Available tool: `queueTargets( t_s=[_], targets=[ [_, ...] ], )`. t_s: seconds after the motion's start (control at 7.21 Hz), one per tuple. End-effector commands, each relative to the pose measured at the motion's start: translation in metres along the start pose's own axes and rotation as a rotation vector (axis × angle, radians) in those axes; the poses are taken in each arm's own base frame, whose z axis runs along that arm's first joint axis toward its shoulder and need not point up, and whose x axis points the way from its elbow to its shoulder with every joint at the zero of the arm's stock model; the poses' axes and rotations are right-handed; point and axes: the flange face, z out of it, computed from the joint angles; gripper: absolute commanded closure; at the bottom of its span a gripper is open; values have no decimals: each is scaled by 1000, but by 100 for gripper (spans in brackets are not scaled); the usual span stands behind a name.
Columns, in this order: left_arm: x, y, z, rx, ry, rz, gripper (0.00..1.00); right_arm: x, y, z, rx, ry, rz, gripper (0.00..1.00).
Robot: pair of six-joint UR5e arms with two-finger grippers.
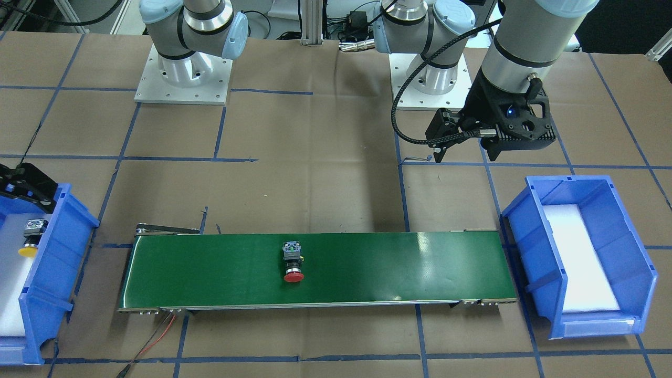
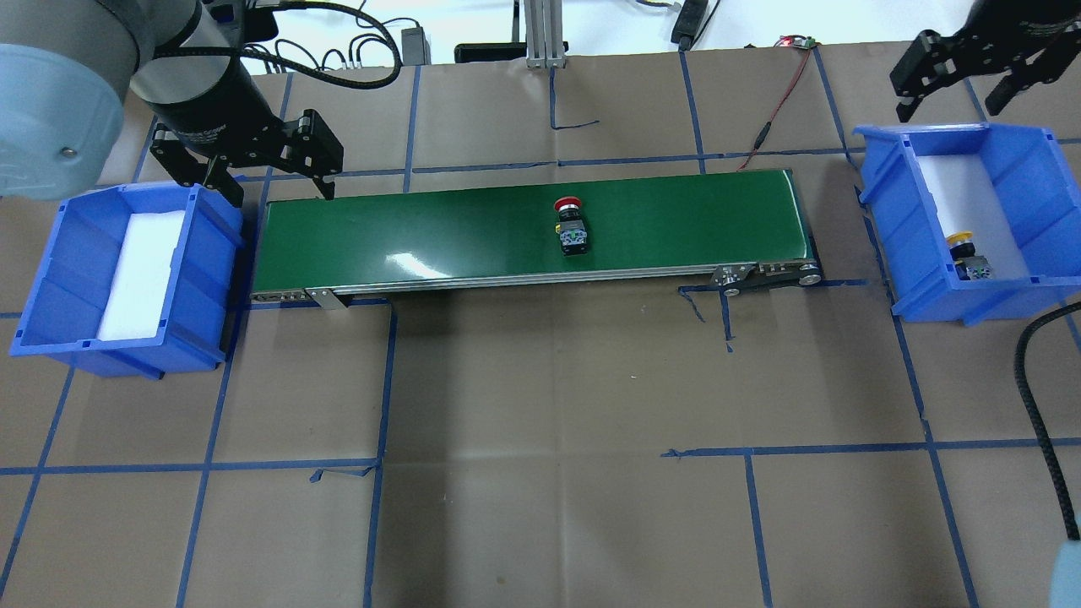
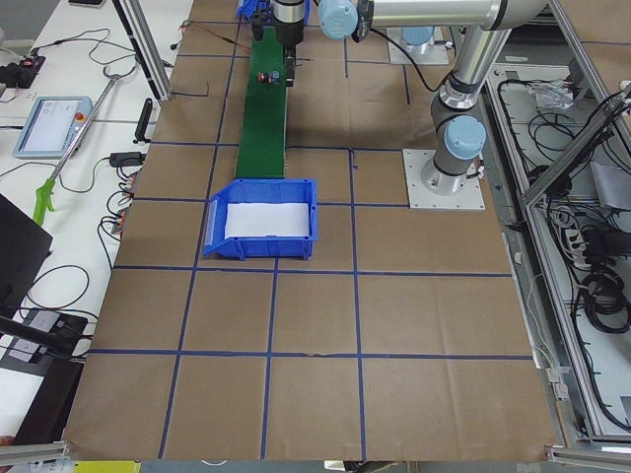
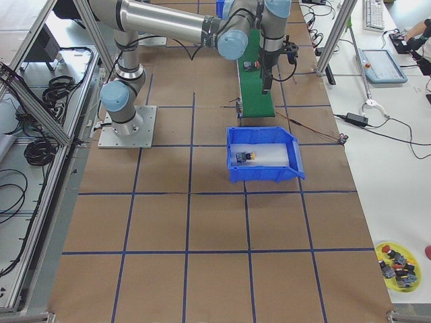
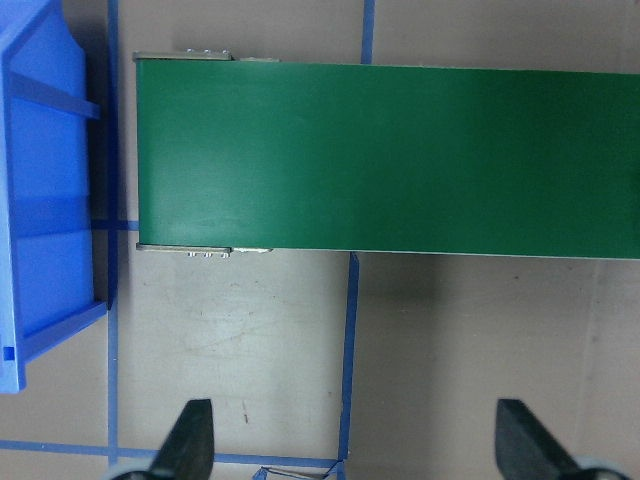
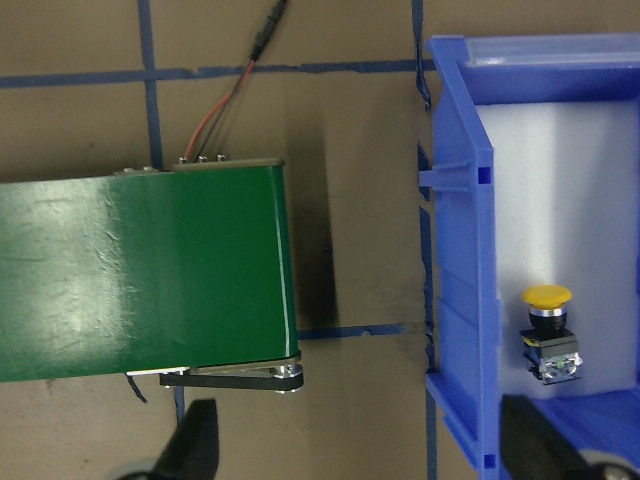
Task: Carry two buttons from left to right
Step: 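Raise the right gripper and move it back over the conveyor end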
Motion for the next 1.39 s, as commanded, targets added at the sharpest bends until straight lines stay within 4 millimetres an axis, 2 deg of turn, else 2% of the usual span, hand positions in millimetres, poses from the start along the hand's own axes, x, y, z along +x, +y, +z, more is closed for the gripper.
queueTargets(
  t_s=[0.0, 0.14, 0.28, 0.55, 1.25],
  targets=[
    [-1, 0, 0, 1, 0, 0, 0, -63, 8, 16, 104, -1, -28, 1],
    [0, 0, 0, 1, 0, 1, 0, -83, 16, 28, 136, -13, -51, 0],
    [-1, 0, 0, 1, 0, 1, 0, -94, 23, 40, 117, -28, -71, 0],
    [-1, 0, 0, -1, 0, 1, 0, -107, 30, 48, 102, -137, -82, 0],
    [-1, 0, 0, -1, 0, 1, 0, -106, 17, 71, 286, -120, -81, 0]
  ],
)
